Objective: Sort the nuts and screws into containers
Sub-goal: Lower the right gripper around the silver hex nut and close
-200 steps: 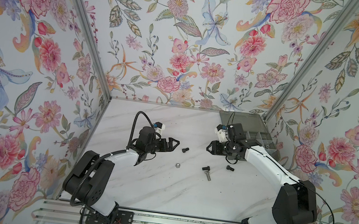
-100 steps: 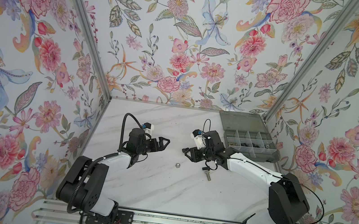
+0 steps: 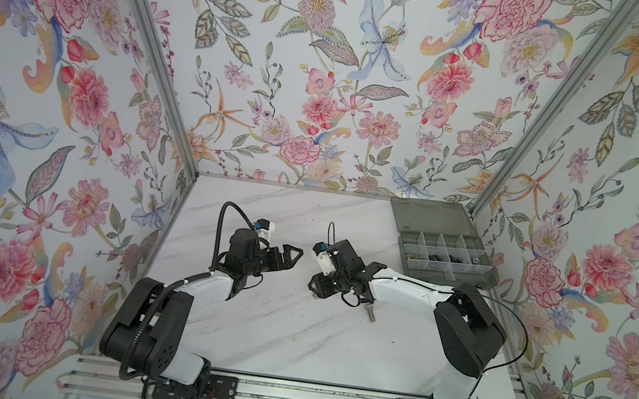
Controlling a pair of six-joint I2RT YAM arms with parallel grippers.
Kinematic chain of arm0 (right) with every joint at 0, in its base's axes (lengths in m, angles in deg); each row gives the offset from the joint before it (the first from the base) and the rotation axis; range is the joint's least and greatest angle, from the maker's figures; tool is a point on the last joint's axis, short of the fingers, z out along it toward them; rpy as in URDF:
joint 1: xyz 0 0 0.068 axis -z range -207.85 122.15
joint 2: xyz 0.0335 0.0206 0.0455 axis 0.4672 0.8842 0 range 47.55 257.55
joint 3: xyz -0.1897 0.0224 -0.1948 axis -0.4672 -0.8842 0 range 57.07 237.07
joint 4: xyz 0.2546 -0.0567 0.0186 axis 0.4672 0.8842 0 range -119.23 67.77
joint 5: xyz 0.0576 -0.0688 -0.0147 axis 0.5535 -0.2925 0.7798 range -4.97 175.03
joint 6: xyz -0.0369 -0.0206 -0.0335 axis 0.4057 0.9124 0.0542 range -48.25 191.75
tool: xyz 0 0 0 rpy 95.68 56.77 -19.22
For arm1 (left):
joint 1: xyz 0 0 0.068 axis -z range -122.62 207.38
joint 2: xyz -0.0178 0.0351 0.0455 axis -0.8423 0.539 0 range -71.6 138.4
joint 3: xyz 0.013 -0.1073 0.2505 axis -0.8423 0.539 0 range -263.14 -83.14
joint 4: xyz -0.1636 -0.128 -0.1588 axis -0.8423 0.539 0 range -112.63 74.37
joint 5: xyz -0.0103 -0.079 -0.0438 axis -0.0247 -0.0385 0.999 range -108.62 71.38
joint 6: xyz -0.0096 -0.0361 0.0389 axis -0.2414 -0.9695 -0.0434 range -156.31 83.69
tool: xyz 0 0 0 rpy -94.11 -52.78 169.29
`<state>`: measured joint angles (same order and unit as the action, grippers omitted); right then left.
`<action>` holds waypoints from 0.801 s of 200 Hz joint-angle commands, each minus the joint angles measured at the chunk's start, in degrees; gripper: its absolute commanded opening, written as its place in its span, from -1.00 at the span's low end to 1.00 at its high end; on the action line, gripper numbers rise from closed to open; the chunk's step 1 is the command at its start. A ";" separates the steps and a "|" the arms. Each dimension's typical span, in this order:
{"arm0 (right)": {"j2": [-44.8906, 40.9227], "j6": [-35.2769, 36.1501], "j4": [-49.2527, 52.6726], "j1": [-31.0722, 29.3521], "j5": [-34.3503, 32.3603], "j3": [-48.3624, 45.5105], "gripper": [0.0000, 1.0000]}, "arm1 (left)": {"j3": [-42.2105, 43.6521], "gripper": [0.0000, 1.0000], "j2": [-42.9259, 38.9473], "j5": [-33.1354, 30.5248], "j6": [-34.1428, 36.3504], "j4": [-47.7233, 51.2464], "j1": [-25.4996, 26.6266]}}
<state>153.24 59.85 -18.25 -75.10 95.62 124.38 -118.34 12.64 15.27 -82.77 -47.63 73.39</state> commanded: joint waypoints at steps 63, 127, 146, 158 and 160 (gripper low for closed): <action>2.15 4.80 3.79 -1.69 -4.72 0.30 -0.19 | 1.85 0.99 -2.47 0.30 0.66 -0.60 -0.99; 3.92 5.31 3.83 -2.01 -3.94 -0.16 -0.20 | 1.98 0.99 -3.11 -0.55 0.66 0.11 -1.11; 4.26 5.31 3.79 -2.24 -3.88 -0.25 -0.21 | 2.02 0.99 -3.47 -0.67 0.86 0.50 -1.09; 4.43 5.31 3.83 -2.28 -3.91 -0.34 -0.21 | 2.10 0.99 -3.61 -0.75 0.95 0.59 -1.17; 4.44 5.38 3.79 -2.32 -3.87 -0.38 -0.21 | 2.07 0.99 -3.64 -0.75 0.94 0.63 -1.23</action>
<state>156.78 64.09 -15.56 -76.82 91.89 124.51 -117.12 10.50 15.21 -82.77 -47.74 72.76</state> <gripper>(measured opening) 0.397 0.994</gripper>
